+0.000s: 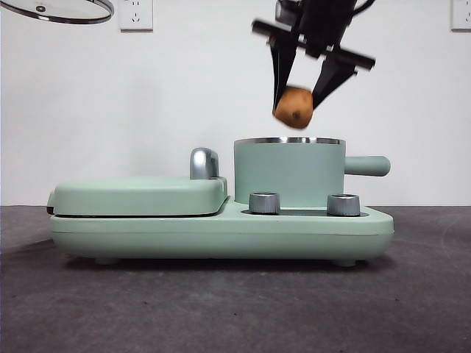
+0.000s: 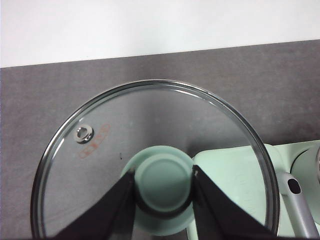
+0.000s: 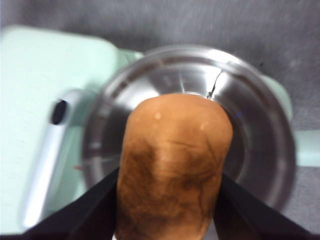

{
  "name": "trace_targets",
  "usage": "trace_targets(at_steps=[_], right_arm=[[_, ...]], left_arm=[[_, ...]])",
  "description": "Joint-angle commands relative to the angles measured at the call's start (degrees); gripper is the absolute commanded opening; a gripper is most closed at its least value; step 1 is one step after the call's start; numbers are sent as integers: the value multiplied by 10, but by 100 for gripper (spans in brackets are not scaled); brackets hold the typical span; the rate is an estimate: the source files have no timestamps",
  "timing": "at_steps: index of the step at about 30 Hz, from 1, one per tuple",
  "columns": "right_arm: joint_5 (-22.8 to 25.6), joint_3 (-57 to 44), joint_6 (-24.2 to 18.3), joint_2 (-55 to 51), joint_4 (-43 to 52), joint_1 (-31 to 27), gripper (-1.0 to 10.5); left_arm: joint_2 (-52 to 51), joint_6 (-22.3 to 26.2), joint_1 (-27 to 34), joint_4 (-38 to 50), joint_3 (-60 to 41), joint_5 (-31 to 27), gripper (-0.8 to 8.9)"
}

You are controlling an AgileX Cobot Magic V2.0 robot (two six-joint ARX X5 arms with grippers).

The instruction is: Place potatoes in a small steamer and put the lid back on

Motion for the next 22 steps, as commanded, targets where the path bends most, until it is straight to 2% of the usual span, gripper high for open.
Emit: trace_targets(at_steps=[1, 15, 18, 22], right_arm=[[2, 11, -24, 33, 2, 5, 205], [20, 11, -54, 89, -34, 8, 214], [20, 11, -54, 89, -31, 8, 263], [19, 12, -54, 89, -25, 8, 404]], left_arm=[[12, 4, 0, 16, 19, 0, 9], [19, 4, 0, 16, 19, 0, 9], [20, 4, 0, 16, 19, 0, 9], [21, 4, 0, 15, 19, 0, 9]])
